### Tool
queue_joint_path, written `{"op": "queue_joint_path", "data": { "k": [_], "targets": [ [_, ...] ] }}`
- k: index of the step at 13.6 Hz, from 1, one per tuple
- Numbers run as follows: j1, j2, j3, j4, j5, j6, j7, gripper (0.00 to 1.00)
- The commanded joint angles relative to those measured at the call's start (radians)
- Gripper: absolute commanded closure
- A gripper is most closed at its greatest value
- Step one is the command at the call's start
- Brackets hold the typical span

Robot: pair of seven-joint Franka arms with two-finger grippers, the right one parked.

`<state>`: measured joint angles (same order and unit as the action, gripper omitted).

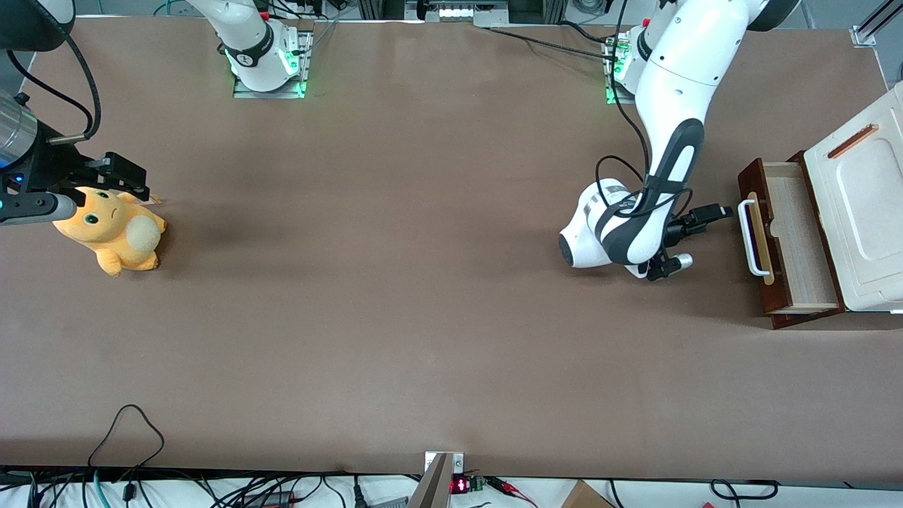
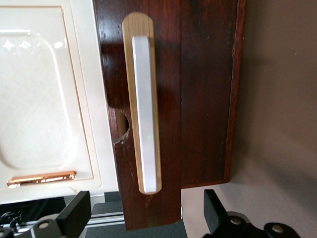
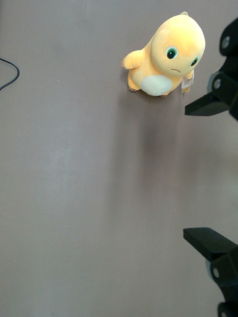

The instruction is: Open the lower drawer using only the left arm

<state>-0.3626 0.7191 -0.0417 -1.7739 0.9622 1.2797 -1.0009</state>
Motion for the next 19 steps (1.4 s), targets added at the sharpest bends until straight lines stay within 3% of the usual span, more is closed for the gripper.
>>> {"op": "queue_joint_path", "data": {
  "k": [1, 5, 10, 16, 19],
  "targets": [
    [0.03, -0.044, 0.008, 0.054, -0.037, 0.023, 0.115, 0.0],
    [0.089, -0.11, 0.008, 0.088, -0.055, 0.062, 0.267, 0.0],
    [0.169, -0.201, 0.009, 0.174, -0.189, 0.113, 0.499, 0.0],
    [0.287, -0.326, 0.011, 0.296, -0.445, 0.113, 0.766, 0.0],
    [0.342, -0.354, 0.011, 0.37, -0.615, 0.113, 0.783, 0.0]
  ]
}}
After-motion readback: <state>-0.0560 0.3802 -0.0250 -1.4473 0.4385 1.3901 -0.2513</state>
